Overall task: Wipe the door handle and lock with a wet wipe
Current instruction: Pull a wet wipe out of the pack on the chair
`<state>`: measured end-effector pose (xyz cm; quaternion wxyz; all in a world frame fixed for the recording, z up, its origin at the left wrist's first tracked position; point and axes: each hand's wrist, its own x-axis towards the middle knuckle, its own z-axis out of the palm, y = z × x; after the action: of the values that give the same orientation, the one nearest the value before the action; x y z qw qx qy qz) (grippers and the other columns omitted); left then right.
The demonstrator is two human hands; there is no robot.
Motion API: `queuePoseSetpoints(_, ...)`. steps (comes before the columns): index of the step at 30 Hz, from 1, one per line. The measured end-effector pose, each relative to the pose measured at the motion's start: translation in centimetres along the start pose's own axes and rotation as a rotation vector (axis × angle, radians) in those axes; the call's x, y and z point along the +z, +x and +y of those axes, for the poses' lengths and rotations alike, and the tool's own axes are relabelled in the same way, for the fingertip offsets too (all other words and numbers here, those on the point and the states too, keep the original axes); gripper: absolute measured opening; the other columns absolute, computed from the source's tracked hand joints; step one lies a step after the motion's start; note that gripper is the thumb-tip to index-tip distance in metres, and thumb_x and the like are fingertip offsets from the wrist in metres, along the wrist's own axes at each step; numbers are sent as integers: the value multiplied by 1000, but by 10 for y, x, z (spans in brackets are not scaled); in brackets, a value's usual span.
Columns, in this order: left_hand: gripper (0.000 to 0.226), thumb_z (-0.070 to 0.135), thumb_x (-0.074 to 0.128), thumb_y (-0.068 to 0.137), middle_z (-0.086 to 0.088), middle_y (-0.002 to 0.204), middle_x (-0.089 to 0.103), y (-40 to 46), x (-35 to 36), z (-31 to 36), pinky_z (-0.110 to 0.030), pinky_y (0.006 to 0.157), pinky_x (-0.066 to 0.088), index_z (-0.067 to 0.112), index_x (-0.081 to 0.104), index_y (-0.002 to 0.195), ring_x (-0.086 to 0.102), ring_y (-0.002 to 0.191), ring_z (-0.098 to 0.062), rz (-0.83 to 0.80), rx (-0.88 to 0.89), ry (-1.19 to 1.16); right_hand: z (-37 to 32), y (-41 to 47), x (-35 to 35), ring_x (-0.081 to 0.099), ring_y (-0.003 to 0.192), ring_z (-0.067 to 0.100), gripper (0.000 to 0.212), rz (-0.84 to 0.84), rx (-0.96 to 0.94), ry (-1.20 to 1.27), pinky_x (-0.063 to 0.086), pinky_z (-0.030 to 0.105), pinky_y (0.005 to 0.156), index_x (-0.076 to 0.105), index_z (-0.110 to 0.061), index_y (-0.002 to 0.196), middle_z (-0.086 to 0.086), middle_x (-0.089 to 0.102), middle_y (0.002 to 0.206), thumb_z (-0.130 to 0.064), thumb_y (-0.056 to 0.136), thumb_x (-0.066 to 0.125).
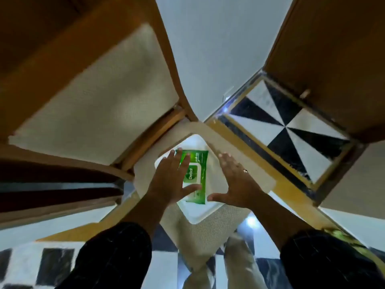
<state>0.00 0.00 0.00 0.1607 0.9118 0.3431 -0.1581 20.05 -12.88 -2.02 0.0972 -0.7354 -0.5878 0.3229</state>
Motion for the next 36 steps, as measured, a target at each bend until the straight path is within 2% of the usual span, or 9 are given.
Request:
queuePoseSetpoints(3, 104, 80, 46, 80, -19, 164, 20, 18, 36, -3, -54, 121, 19, 13, 21, 156, 17, 151, -39, -36, -32, 11, 18, 18, 32, 6, 148, 30, 131, -36, -41, -58, 5, 44, 114, 0, -13, 153, 14, 6, 163, -91, 59, 48)
queuePoseSetpoints(6, 106, 82, 33, 79, -19, 165, 17, 35, 62, -3, -55, 122, 17, 11, 17, 156, 14, 152, -39, -33, -59, -31, 27, 35, 55, -4, 148, 30, 132, -48, -87, -98, -2, 43, 115, -3, -8, 153, 14, -3, 162, -91, 61, 43)
queuePoseSetpoints(9, 105, 81, 21, 80, -19, 165, 16, 46, 79, -5, -56, 123, 20, 9, 17, 156, 10, 153, -37, -48, -66, -34, 30, 54, 67, -6, 147, 31, 129, -33, -151, -100, 1, 49, 118, 5, -4, 152, 17, 1, 161, -89, 63, 43)
queuePoseSetpoints(14, 93, 74, 22, 88, -19, 166, 10, 47, 101, -6, -56, 122, 17, 10, 16, 157, 5, 153, -39, -28, -76, 10, 31, 76, 85, 6, 149, 28, 122, -66, -159, -167, 8, 60, 116, 16, -5, 152, 16, 9, 162, -89, 66, 41)
queuePoseSetpoints(22, 85, 62, 33, 91, -22, 163, 21, 52, 99, -4, -54, 123, 19, 4, 28, 153, 13, 152, -39, 34, -60, -18, 40, 79, 93, 15, 147, 31, 121, -68, -193, -223, 9, 64, 115, 23, -3, 150, 19, 17, 159, -83, 63, 51)
queuePoseSetpoints(29, 78, 50, 48, 90, -24, 162, 24, 42, 73, -24, -54, 121, 17, 2, 33, 150, 17, 151, -41, 239, 43, -47, 33, 78, 92, 13, 148, 28, 119, -48, -147, -214, 5, 65, 114, 20, -7, 152, 16, 13, 161, -79, 65, 56)
queuePoseSetpoints(32, 74, 46, 43, 91, -25, 160, 26, 32, 61, -41, -53, 120, 17, 1, 36, 149, 20, 150, -42, 240, 67, 35, 22, 78, 90, 20, 146, 29, 102, 2, -82, -155, 5, 68, 112, 32, -9, 148, 16, 21, 159, -71, 72, 59)
queuePoseSetpoints(34, 72, 43, 41, 91, -25, 160, 27, 28, 54, -47, -51, 119, 16, 0, 37, 148, 21, 149, -42, 224, 65, 64, 13, 80, 89, 34, 140, 33, 77, 83, -60, -108, 14, 69, 111, 50, -12, 138, 19, 38, 151, -57, 78, 66)
queuePoseSetpoints(36, 69, 40, 40, 92, -25, 160, 27, 26, 51, -48, -50, 119, 17, -1, 38, 148, 22, 149, -43, 217, 73, 80, 4, 82, 90, 48, 127, 39, 51, 170, -76, -63, 27, 66, 105, 66, -12, 119, 21, 54, 136, -39, 77, 75)
